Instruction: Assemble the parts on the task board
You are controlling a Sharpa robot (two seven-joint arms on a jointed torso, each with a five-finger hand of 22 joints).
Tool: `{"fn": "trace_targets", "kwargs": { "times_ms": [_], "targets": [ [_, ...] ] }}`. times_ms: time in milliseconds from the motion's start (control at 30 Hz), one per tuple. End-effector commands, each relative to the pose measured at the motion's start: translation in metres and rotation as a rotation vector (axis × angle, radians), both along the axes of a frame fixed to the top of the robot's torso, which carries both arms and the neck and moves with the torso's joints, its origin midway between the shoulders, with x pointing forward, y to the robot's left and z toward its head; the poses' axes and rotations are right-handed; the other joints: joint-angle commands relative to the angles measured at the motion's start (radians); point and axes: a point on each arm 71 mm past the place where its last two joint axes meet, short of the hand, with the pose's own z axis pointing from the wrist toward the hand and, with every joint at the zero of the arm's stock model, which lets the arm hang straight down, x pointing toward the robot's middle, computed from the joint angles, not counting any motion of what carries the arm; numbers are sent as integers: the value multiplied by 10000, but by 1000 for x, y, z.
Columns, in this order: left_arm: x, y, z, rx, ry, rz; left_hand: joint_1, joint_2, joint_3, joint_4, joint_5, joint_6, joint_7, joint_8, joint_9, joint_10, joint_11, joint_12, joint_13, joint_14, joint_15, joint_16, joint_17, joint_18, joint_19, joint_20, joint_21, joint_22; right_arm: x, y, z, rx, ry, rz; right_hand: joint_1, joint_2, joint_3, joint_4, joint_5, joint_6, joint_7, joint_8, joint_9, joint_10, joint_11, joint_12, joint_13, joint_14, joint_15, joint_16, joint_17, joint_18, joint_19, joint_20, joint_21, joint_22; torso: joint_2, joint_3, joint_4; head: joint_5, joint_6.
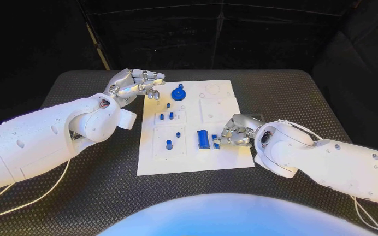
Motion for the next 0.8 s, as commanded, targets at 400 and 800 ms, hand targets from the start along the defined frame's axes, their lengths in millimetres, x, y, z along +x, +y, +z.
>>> {"fn": "trace_targets", "kwargs": {
  "times_ms": [400,800],
  "targets": [
    [0,-1,0,-88,20,-82,-46,67,-50,13,-42,-31,25,-62,-9,-70,29,51,17,-40,-2,-38,-15,123,35,42,-36,-11,-5,-2,1,78,359,712,491,-41,-410,-277,-525,8,17,-1,108,59,15,25,657,1006,-48,60,2475,-164,18,-32,-33,28,-3,-5,-9,-18,1],
    [0,0,-1,-82,32,-72,-46,67,-50,13,-42,-31,25,-62,-9,-70,29,51,17,-40,-2,-38,-15,123,35,42,-36,-11,-4,-4,-1,-16,446,657,756,82,-496,-444,-558,17,8,-2,144,58,7,22,662,1005,-53,58,2473,-163,14,-35,-40,26,8,-6,8,-10,1]
  ]
}}
